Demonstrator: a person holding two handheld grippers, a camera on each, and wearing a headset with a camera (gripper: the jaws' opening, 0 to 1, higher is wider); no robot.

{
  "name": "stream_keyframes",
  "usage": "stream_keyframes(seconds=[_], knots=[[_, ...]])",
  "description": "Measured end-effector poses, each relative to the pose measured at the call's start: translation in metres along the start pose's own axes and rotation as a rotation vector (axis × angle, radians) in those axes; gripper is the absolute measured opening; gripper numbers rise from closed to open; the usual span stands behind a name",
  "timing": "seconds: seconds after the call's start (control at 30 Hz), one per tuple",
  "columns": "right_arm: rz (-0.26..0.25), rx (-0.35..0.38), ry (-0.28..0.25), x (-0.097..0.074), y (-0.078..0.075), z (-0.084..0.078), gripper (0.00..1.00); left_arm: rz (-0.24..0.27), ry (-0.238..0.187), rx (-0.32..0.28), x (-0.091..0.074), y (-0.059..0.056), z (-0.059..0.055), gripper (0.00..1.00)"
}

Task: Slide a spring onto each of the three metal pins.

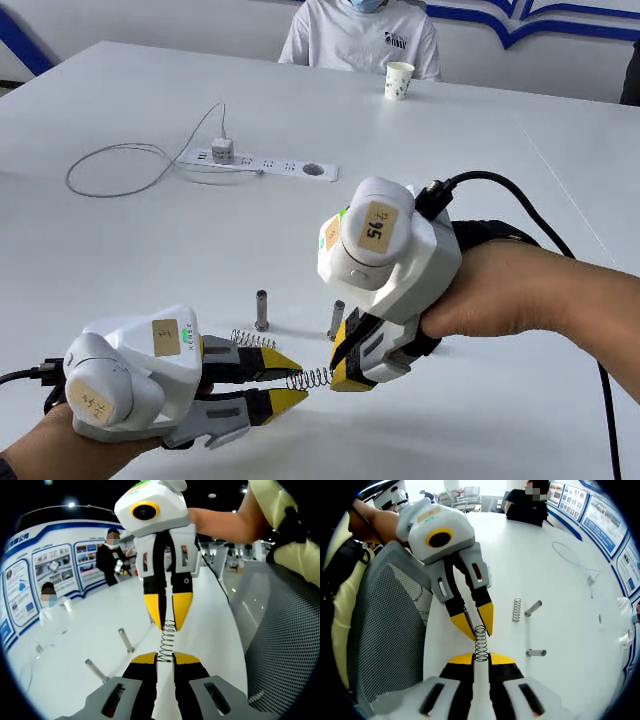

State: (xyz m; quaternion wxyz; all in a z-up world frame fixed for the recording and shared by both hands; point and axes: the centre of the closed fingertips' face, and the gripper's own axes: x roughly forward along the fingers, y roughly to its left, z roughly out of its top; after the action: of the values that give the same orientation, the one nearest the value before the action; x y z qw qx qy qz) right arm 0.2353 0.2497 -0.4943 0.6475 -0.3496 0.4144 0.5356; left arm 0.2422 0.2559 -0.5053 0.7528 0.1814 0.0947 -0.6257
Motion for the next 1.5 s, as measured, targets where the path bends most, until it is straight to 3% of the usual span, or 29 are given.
stream_keyframes(seconds=[0.73,1.13,1.5], knots=[[-0.040,-0.063,-0.086,-0.012,0.002,0.033,0.11,0.001,-0.018,-0.004,0.001,0.000,0.006,0.11],[-0.043,-0.073,-0.103,-0.011,0.004,0.040,0.11,-0.008,-0.019,0.001,0.004,-0.001,0.009,0.11],[-0.049,-0.075,-0.084,-0.011,0.000,0.035,0.11,-0.005,-0.026,-0.015,0.005,-0.001,0.010,0.15]])
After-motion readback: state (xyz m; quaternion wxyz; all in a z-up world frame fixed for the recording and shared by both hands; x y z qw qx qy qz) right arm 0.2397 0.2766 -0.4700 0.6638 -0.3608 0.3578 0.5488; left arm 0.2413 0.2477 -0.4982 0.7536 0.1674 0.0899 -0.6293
